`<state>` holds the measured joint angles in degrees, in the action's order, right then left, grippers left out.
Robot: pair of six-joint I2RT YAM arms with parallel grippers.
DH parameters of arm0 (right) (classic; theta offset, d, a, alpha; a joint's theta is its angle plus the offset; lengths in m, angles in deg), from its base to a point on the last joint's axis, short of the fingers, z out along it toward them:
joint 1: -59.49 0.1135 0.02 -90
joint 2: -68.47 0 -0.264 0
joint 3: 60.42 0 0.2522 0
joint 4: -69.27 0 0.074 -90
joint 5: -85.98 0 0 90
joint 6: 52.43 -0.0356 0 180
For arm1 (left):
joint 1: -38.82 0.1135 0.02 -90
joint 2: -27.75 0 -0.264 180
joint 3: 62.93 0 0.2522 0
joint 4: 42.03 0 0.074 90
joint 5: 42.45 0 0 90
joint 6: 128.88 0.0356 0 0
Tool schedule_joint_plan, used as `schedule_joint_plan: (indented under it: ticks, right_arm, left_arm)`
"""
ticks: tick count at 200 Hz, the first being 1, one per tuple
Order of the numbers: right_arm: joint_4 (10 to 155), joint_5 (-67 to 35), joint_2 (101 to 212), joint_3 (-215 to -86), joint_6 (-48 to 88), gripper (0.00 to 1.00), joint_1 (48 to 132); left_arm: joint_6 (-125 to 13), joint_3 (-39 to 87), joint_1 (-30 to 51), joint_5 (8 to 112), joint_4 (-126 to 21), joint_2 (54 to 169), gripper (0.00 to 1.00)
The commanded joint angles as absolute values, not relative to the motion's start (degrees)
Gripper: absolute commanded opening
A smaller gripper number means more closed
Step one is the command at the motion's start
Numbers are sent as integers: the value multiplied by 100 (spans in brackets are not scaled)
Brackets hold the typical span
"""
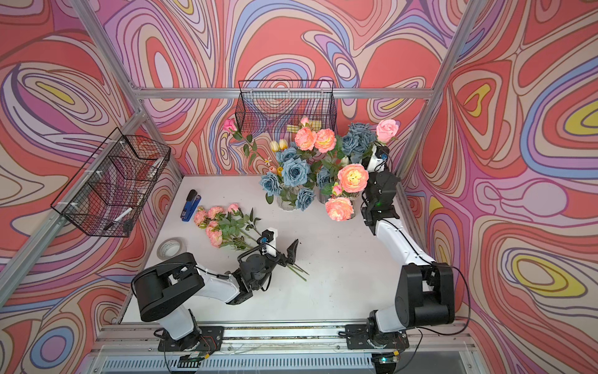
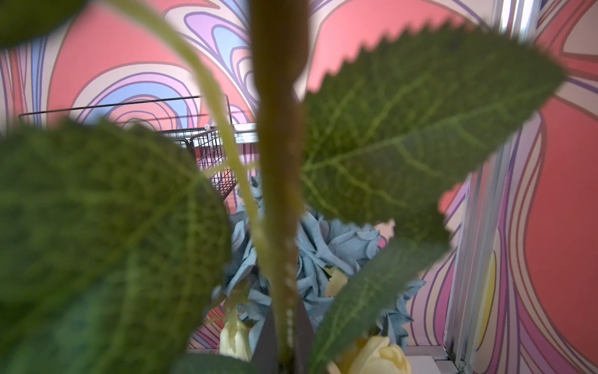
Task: Pick out pink flowers from the vase
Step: Pick up the flower from the vase.
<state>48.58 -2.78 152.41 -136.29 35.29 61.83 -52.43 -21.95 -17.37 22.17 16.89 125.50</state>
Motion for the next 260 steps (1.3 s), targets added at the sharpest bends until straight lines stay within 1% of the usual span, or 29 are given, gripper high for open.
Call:
schedule_joint_plan:
  ticks: [1,90,201,260]
  right_arm:
    - [4964,-63,15003,-13919,3734,0,6212]
    - [5380,-32,14596,-14384,3663,0,6213]
    - [6128,-11,13514,-14667,3568,0,6216]
    - [7522,624,13083,-15115,3506,0,6212]
  left_arm:
    - [-5229,-2236,-1703,2163,2012,12443,100]
    - [-5231,-2158,-1702,2176,2006,12375,100]
    - [-4969,-1704,-1709,2564,1998,12188,100]
    - [-5031,-1727,-1704,2756,2004,12126,100]
